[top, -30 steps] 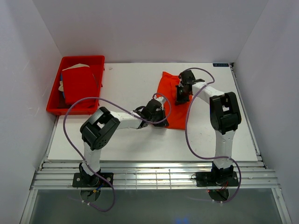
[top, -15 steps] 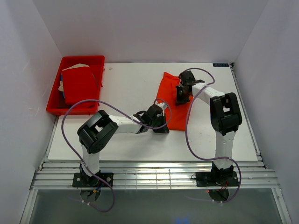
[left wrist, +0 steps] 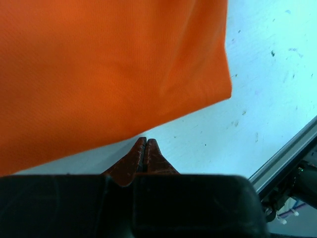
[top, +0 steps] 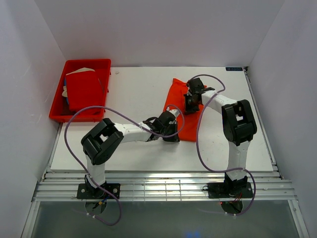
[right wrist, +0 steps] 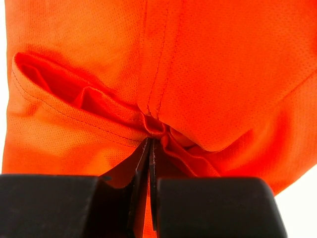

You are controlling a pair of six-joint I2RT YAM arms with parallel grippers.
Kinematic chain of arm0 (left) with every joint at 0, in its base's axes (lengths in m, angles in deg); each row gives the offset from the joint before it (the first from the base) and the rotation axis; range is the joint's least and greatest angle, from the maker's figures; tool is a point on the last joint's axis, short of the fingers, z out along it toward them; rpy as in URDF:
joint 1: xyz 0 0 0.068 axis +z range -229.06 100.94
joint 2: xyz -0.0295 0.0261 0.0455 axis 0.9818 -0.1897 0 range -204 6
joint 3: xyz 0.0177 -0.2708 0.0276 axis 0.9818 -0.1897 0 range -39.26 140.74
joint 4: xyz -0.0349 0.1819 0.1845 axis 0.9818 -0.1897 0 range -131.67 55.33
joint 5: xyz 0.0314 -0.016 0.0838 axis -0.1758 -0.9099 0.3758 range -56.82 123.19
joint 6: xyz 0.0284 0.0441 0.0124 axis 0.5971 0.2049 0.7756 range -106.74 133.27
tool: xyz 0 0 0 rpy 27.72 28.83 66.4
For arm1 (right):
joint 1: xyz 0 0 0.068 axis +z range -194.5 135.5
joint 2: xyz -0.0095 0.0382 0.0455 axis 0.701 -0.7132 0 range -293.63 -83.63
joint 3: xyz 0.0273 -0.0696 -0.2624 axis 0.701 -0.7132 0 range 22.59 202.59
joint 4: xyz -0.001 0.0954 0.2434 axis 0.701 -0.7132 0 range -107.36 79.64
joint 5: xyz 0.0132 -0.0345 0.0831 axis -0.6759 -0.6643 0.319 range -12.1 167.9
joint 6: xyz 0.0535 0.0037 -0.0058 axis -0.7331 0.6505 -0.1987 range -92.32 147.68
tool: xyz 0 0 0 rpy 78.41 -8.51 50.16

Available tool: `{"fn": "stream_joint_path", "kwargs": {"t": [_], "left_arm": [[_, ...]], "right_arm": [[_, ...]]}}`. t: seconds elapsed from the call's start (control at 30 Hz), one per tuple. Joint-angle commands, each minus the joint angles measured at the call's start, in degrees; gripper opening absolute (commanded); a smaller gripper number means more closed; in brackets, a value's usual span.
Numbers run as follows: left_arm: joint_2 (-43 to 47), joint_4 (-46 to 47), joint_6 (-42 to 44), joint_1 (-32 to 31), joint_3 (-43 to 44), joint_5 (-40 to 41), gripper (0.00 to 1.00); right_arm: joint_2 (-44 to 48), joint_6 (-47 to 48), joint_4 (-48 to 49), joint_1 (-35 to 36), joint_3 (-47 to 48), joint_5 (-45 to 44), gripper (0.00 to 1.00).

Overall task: Fold and stack the t-shirts
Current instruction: Fold the tshirt

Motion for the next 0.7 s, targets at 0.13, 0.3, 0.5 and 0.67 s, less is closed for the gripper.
{"fn": "stream_joint_path", "kwargs": {"t": [0.13,0.3,0.5,0.67], "left_arm": [[8.9,-2.2,9.6,3.1,5.0,16.8,0.00],[3.6,-0.9,11.7,6.5,5.3,16.3,0.00],[-1.3,-2.6,12.1,6.7,5.0,16.8,0.00],[-1.4,-2.2,10.2,6.6,1.6,15.9,0.00]], "right_arm": [[2.9,2.1,-1.2,1.5,-4.2,-1.8,0.08],[3.8,1.9,-1.1,1.7,-4.6,-1.8,0.08],[4.3,1.8,-1.5,1.8,-4.3,-1.9,0.08],[4.3,2.0,-2.3,1.9,-3.5,-2.3,0.08]]}}
